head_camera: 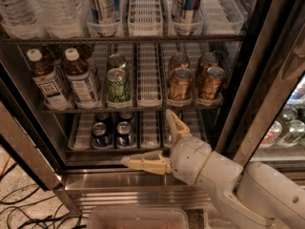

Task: Pick blue plastic bottle from middle shelf of fridge

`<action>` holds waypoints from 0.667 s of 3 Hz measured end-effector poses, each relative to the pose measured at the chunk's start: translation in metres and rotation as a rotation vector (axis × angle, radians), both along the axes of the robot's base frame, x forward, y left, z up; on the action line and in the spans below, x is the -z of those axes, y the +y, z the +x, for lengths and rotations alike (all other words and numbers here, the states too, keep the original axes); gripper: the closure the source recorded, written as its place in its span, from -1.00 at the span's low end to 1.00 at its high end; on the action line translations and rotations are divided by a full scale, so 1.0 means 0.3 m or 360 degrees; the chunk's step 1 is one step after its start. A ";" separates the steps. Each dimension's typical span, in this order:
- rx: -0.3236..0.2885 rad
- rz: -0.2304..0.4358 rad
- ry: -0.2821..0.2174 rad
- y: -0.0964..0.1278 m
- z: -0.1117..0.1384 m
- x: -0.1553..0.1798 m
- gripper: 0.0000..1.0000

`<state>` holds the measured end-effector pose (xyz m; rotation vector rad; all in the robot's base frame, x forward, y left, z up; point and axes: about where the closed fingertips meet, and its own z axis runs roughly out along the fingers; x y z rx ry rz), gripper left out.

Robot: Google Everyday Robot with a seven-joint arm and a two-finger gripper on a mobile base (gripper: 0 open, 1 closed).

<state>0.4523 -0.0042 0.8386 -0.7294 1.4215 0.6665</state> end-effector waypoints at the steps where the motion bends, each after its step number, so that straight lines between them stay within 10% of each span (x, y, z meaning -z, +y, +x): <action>1: -0.0001 -0.0002 -0.0001 0.001 0.000 -0.001 -1.00; 2: -0.0043 0.0037 0.0079 -0.007 -0.022 0.013 -1.00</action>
Offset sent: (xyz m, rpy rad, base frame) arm -0.0177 -0.0104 -0.0120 0.0665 0.1381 0.0662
